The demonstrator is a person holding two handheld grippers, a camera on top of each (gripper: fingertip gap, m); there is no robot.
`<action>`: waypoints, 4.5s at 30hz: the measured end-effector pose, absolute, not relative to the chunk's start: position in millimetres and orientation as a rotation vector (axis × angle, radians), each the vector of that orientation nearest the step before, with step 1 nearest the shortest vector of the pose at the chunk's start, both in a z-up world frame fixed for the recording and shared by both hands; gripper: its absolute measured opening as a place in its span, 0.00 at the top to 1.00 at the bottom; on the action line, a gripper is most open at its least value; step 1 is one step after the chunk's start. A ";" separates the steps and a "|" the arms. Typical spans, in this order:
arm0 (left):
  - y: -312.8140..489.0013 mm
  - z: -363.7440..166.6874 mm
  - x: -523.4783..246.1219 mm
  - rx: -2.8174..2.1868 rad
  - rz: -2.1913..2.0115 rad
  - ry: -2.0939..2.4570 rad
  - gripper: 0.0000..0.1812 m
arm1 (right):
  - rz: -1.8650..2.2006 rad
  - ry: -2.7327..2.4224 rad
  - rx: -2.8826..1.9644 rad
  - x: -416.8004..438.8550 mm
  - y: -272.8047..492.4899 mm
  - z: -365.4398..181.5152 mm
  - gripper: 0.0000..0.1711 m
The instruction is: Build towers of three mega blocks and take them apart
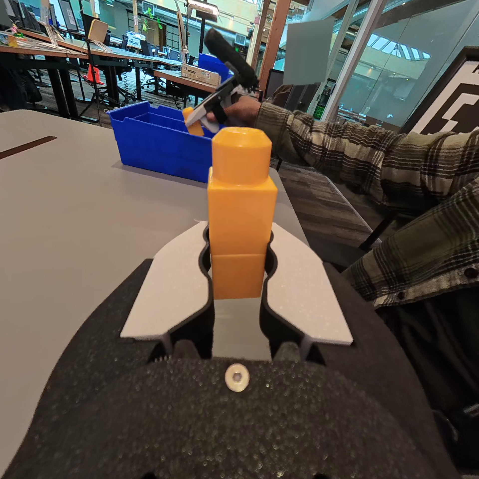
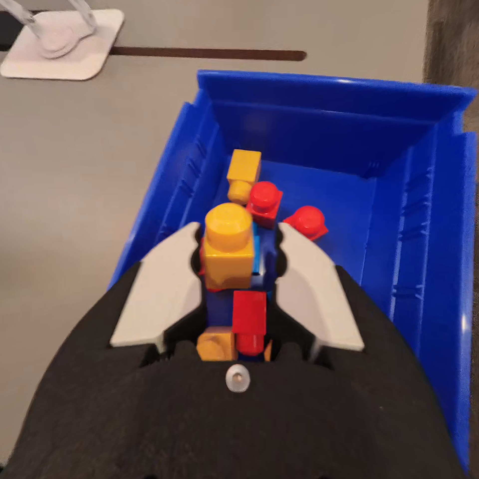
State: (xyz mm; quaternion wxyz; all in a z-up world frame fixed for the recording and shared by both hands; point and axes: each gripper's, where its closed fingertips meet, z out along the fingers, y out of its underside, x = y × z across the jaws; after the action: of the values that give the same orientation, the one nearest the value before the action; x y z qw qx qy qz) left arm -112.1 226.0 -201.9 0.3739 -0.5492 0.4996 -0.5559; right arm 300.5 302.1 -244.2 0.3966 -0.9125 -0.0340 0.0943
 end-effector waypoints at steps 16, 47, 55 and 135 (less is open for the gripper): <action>223.9 -211.5 -109.9 -1.419 -1.429 1.295 0.79 | 1.088 -1.096 -1.615 -128.6 235.6 -141.9 0.60; 219.4 -209.0 -107.1 -1.403 -1.436 1.281 0.78 | 0.752 -0.694 -1.608 2.1 296.0 -71.5 0.82; 207.8 -210.4 -98.7 -1.382 -1.468 1.325 0.78 | 0.093 -0.104 -2.170 309.3 295.9 -171.3 0.82; 215.9 -176.1 -130.7 -1.441 -1.455 1.149 0.65 | 0.474 -0.414 -1.822 39.5 243.7 -187.3 0.57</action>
State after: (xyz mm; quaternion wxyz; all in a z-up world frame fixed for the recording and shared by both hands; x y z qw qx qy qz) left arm -130.7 215.9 -176.1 0.3865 -0.5659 0.4514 -0.5714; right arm 39.5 243.7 -187.3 0.5703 -0.7764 -0.1764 0.2020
